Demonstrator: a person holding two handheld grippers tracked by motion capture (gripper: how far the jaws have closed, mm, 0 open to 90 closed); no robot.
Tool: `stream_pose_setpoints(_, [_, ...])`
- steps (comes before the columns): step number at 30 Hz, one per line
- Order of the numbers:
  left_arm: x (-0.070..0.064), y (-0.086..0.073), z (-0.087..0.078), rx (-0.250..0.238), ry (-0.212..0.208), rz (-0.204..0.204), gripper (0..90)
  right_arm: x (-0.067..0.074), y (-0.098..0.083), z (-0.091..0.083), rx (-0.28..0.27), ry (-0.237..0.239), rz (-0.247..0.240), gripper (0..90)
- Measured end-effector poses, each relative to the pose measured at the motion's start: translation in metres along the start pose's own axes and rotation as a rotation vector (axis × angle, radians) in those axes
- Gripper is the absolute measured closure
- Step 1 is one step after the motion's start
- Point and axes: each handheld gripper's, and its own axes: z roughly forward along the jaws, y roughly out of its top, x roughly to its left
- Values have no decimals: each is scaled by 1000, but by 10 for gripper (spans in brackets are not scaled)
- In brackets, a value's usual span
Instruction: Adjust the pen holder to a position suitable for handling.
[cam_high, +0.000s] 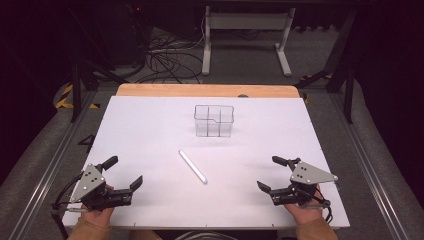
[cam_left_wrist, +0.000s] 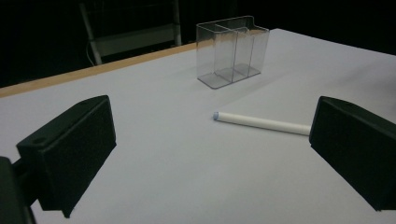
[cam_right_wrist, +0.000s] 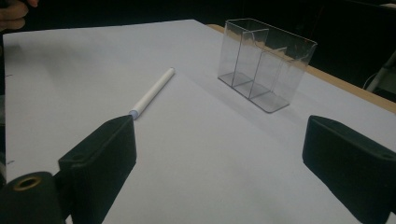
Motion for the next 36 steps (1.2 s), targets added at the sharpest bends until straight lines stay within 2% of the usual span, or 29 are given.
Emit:
stream_pose_setpoints(2, [-1,1,0,-1,4,8,13,-1,0,-1,3,7,4,107])
stream_pose_setpoints(3, [-3,1,0,1,16,30,14,-1,0,-1,4,6,2,110])
stream_pose_setpoints(7, [-6,2,-1,-1,27,49,16,-1,2,-1,1,0,-9,115])
stream_pose_setpoints(11, [-6,1,-1,0,27,51,16,0,2,0,6,2,-10,114])
stream_pose_setpoints(14, [-6,1,0,-4,10,38,17,1,3,0,8,-5,-16,112])
stream_pose_setpoints(15, [-5,1,0,-6,-15,23,18,2,4,0,11,-16,-34,106])
stream_pose_setpoints(17, [-5,2,0,-12,-47,5,15,2,5,0,12,-18,-36,106])
stream_pose_setpoints(22, [-8,2,0,-6,-15,43,18,2,8,0,10,-3,-23,106])
stream_pose_setpoints(29, [-10,3,1,6,-1,57,22,0,13,3,10,9,-29,99])
stream_pose_setpoints(34, [-10,2,3,11,-6,56,22,-4,27,11,56,23,-53,107])
stream_pose_setpoints(36, [-9,2,4,15,-5,63,23,-9,37,20,83,47,-39,110])
